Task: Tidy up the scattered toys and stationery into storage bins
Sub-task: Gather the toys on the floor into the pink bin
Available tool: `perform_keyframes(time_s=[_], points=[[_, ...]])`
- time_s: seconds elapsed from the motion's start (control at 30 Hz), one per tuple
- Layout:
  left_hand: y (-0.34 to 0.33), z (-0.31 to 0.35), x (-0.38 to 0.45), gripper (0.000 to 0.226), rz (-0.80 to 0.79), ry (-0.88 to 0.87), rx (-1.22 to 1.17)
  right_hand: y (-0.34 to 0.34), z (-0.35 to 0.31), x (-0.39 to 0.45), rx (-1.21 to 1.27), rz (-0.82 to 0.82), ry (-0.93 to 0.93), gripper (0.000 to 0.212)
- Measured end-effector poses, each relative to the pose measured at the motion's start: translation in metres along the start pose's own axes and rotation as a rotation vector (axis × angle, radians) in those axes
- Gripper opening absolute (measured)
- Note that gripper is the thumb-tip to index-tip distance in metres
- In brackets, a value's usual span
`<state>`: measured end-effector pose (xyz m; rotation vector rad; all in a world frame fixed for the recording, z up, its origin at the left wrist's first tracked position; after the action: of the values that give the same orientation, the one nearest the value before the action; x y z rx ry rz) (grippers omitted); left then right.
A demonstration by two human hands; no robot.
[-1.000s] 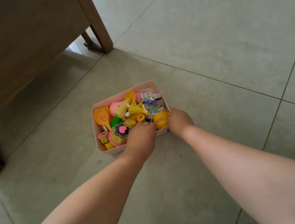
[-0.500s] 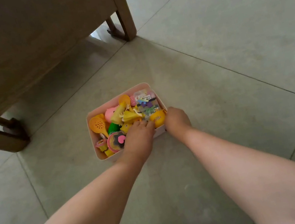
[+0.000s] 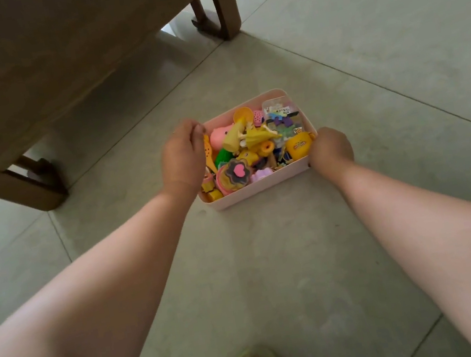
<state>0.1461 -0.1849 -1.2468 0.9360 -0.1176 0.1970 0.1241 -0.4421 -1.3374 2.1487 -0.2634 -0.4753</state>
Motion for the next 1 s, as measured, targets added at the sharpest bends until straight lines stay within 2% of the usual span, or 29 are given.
perform_keyframes(time_s=[0.13, 0.23, 0.3, 0.37, 0.43, 0.47, 0.53, 0.6, 0.7, 1.0], points=[[-0.012, -0.029, -0.001, 0.013, -0.002, 0.215, 0.048, 0.000, 0.002, -0.003, 0.093, 0.014, -0.039, 0.027], [-0.025, -0.045, -0.007, 0.028, -0.042, 0.511, 0.159, 0.002, 0.004, -0.006, 0.156, -0.014, -0.074, 0.035], [-0.034, -0.055, -0.014, 0.037, -0.121, 0.758, 0.189, 0.002, 0.005, -0.009, 0.232, -0.058, -0.078, 0.042], [-0.045, -0.058, -0.022, 0.039, -0.248, 0.875, 0.082, -0.002, 0.006, -0.009, 0.322, -0.103, -0.071, 0.051], [-0.055, -0.056, -0.029, 0.046, -0.324, 0.868, -0.023, -0.007, 0.006, -0.008, 0.384, -0.121, -0.070, 0.059], [-0.057, -0.057, -0.032, 0.046, -0.303, 0.861, -0.040, -0.010, 0.006, -0.007, 0.398, -0.124, -0.074, 0.062], [-0.059, -0.058, -0.035, 0.037, -0.186, 0.878, -0.080, -0.011, 0.002, -0.009, 0.424, -0.132, -0.107, 0.066], [-0.062, -0.056, -0.039, 0.034, -0.092, 0.944, -0.216, -0.011, -0.002, -0.008, 0.422, -0.152, -0.152, 0.068], [-0.067, -0.051, -0.040, 0.035, -0.028, 1.004, -0.416, -0.011, -0.006, -0.006, 0.403, -0.151, -0.234, 0.074], [-0.081, -0.056, -0.016, 0.039, 0.073, 1.010, -0.462, -0.020, -0.004, 0.021, 0.455, -0.039, -0.203, 0.072]])
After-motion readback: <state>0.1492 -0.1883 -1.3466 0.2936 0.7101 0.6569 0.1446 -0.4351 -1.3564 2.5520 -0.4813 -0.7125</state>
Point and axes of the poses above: each hand's wrist, its own x-axis towards the middle knuckle, its own y-axis out of the back of the hand, z = x × y, the point moved 3 cm from there along x, towards the middle knuckle, and after that the axes turned 9 degrees about y, right-handed, at the moved point
